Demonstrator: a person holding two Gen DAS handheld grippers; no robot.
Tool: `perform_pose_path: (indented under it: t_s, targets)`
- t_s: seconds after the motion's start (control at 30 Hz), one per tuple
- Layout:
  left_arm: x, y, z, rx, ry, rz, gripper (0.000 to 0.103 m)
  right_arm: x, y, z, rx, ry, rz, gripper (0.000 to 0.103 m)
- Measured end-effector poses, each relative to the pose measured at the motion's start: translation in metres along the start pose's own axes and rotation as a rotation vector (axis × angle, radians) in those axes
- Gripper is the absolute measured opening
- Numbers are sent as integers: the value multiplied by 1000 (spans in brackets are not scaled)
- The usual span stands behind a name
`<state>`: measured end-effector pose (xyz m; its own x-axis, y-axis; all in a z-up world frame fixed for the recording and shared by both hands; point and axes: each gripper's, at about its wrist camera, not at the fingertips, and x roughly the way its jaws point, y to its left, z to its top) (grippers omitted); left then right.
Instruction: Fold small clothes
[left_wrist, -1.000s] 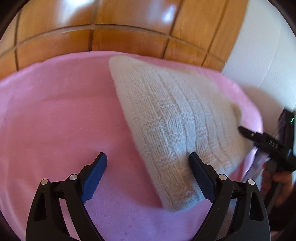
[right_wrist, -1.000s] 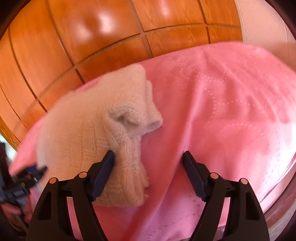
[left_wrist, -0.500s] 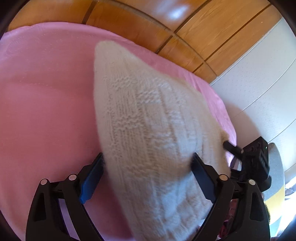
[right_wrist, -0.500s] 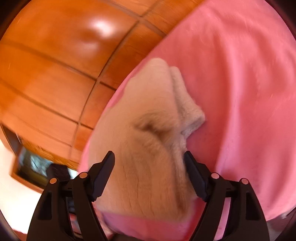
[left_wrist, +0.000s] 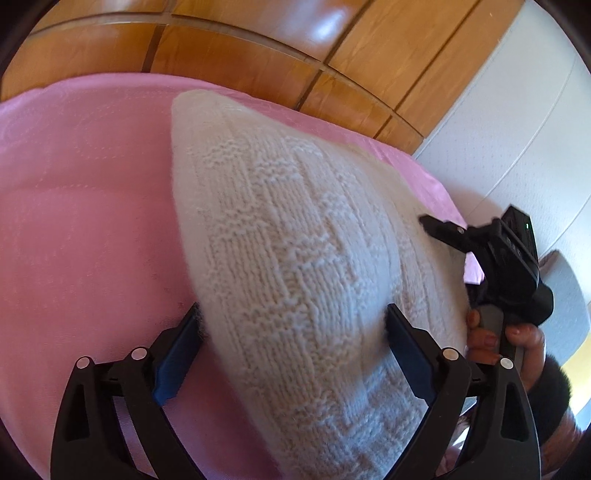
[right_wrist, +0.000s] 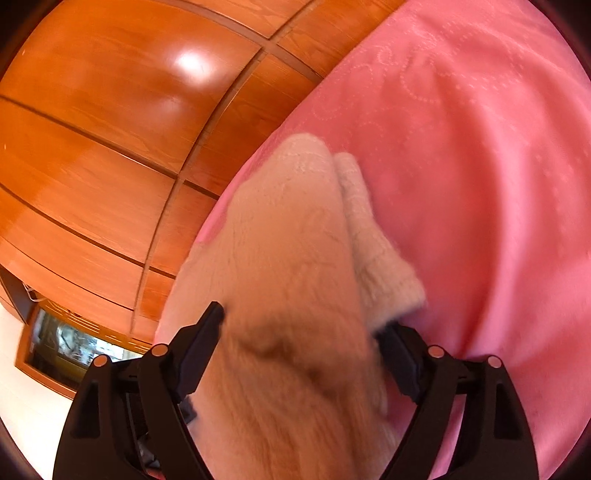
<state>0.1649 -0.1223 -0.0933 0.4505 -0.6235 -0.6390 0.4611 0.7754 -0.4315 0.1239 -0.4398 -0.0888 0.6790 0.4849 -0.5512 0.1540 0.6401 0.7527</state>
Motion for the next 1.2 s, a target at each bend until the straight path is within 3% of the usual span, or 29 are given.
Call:
perform_pose_path:
  t_s: [0.1, 0.23, 0.47, 0.57, 0.67, 0.87, 1.1, 1.2]
  targets:
    - [-3, 5, 3, -32, -2, -23, 94, 3, 5, -6, -65, -28, -26, 83]
    - [-4, 18, 13, -122, 6, -58, 94, 0, 8, -16, -98, -21, -4, 72]
    - [5, 3, 25, -11, 0, 25, 95, 9, 2, -9, -48, -15, 34, 64]
    - [13, 15, 21, -46, 8, -12, 96, 17, 8, -9, -75, -30, -17, 64]
    - [11, 11, 19, -24, 2, 5, 96, 19, 13, -14, -123, -51, -54, 63]
    - [4, -2, 17, 4, -16, 40, 79, 17, 21, -19, -184, -78, -105, 59]
    - [-12, -14, 17, 68, -51, 84, 60, 12, 59, -33, -380, -132, -235, 49]
    - [-20, -20, 15, 98, -74, 112, 58, 11, 77, -42, -469, -151, -272, 48]
